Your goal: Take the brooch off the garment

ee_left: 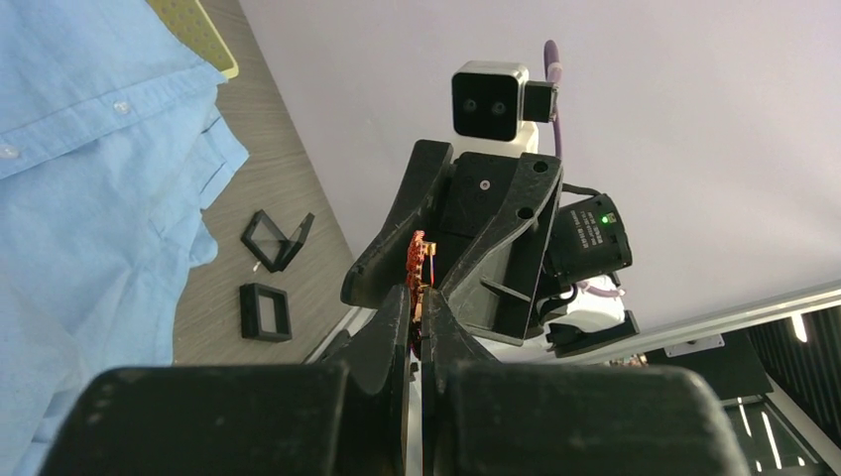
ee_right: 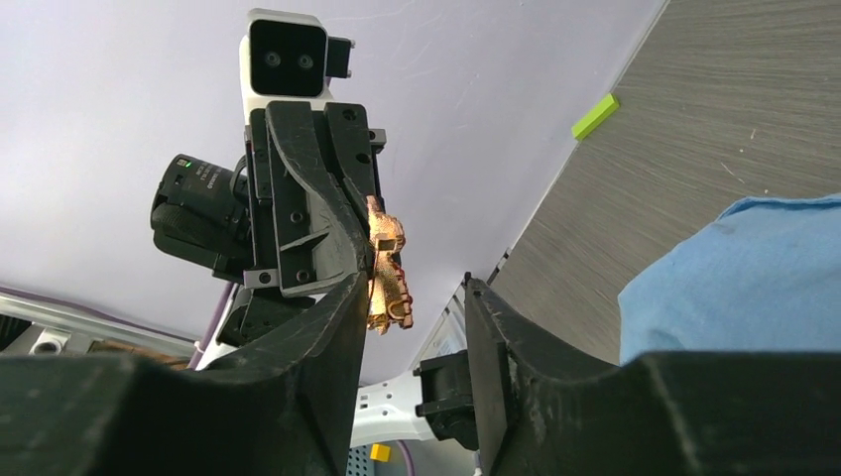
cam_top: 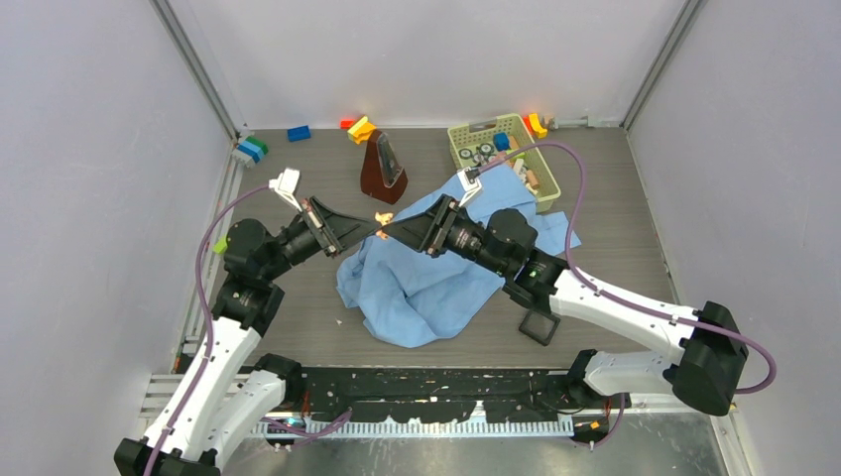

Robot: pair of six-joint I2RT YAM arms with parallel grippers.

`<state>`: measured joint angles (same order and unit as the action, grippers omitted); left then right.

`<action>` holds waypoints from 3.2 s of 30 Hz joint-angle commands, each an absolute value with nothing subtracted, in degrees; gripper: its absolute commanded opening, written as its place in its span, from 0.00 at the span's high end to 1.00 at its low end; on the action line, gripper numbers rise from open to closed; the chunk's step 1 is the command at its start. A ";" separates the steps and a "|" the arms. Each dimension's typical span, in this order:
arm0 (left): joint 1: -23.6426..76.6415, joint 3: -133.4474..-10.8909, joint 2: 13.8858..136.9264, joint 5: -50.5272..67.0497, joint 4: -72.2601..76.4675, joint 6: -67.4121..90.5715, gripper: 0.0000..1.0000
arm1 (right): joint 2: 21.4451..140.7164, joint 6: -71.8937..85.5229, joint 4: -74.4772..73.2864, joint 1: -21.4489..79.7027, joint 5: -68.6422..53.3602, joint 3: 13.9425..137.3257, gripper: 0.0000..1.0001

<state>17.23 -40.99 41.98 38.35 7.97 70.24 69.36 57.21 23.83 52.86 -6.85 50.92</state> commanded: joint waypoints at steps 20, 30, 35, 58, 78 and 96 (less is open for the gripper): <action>17.31 -42.92 40.37 36.40 -2.20 57.27 1.00 | 56.54 56.33 5.83 52.32 8.17 47.44 0.30; 34.40 -41.68 49.68 25.22 -11.24 45.71 1.00 | 49.89 56.36 -35.43 51.30 25.64 52.48 0.10; 38.06 -38.07 58.07 15.39 -7.38 43.17 1.00 | 47.92 58.88 -46.59 48.68 30.80 51.76 0.01; 22.56 -40.93 72.84 11.27 4.40 25.73 1.00 | 55.48 55.15 -52.99 8.81 24.62 46.25 0.16; 34.21 -32.27 64.26 14.19 20.76 17.74 1.00 | 66.14 52.36 -45.57 2.95 18.85 43.94 0.54; 40.38 -29.75 63.41 12.38 26.42 12.50 1.00 | 57.73 37.12 -50.41 4.43 0.88 53.21 0.99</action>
<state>37.52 -31.53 65.23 13.50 18.94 16.49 60.14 42.89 -51.33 3.33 12.32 49.89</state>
